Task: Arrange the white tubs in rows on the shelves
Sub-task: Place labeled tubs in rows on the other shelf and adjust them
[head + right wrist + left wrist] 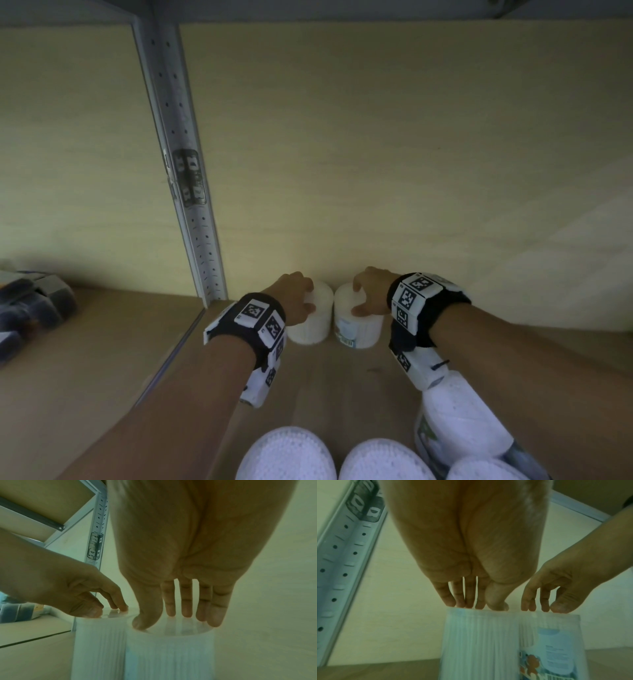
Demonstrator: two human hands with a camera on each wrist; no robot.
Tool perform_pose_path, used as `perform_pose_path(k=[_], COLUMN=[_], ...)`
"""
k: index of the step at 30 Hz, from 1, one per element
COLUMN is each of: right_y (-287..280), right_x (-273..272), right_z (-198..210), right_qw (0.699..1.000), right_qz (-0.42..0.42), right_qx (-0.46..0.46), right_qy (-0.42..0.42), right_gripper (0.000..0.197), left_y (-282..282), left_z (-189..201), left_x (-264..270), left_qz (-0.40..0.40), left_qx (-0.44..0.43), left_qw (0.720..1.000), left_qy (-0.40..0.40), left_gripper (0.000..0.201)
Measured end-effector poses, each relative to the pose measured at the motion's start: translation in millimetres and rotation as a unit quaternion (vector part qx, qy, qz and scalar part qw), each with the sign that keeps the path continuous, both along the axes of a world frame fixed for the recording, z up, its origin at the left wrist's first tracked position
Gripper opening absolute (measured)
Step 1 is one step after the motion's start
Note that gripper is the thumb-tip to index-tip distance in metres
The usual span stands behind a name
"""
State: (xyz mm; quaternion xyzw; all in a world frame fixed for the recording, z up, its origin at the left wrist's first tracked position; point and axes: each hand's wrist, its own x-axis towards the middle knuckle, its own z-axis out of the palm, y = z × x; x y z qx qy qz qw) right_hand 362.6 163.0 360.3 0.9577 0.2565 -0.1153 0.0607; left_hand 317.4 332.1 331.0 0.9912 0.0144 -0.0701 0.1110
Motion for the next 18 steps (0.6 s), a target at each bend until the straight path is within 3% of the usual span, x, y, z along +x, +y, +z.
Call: perform_pose_path(k=[10, 15, 18], right_y=[-0.9, -0.9, 1.4], right_x=[0.8, 0.7, -2.6], right_z=[10.8, 8.7, 5.8], right_qw=[0.997, 0.998, 1.0], right_qz=[0.025, -0.003, -0.013], right_qx=[0.019, 0.054, 0.01], right_qy=[0.066, 0.022, 0.008], right_gripper=[0.057, 0.05, 0.056], left_y=[-0.2, -0.7, -0.9], left_z=[-0.8, -1.4, -1.7], left_x=[0.8, 0.3, -0.2], left_qz=[0.005, 0.007, 0.007], left_qx=[-0.003, -0.006, -0.004], left_qw=[1.0, 1.0, 1.0], left_qy=[0.001, -0.002, -0.002], left_gripper=[0.054, 0.054, 0.053])
